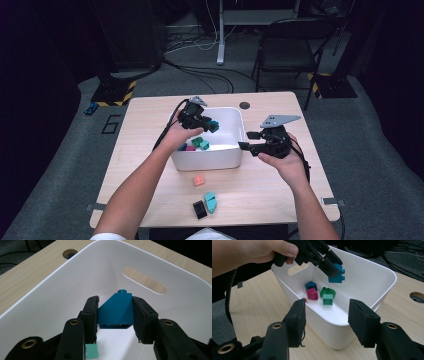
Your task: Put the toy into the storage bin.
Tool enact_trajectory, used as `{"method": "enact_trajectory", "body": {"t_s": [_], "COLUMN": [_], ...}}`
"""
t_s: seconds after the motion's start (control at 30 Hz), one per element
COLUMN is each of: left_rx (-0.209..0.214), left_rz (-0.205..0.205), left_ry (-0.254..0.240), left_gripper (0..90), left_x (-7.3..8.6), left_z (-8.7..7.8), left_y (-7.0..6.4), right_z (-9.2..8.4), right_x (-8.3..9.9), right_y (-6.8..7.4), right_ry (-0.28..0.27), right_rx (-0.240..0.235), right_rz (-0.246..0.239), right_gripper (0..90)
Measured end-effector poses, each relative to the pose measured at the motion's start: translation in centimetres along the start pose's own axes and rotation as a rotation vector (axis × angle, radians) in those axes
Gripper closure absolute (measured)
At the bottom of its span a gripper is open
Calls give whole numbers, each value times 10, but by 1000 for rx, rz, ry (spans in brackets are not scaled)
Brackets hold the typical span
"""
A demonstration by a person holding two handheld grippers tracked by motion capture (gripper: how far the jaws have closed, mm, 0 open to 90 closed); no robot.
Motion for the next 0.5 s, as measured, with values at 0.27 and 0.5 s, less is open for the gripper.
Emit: {"method": "enact_trajectory", "body": {"t_s": [0.27, 0.5], "left_rx": [-4, -19], "left_rz": [5, 8], "left_ry": [38, 73], "left_gripper": [586, 579], "left_x": [4, 8], "left_z": [18, 22], "left_y": [2, 3], "right_z": [0, 1], "right_x": [0, 1], "right_y": [0, 1], "right_ry": [0, 5], "right_rx": [1, -4], "right_rz": [-2, -3], "right_gripper": [477, 476]}}
Point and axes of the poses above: each handheld gripper's, and its own axes: z roughly forward along the jaws, x roughly out of its underside, y roughly to its left, the point moved 4 cm from there along z, roughly forward along the jaws, and after that the axes turned 10 degrees about -y, right-handed, at the moved point
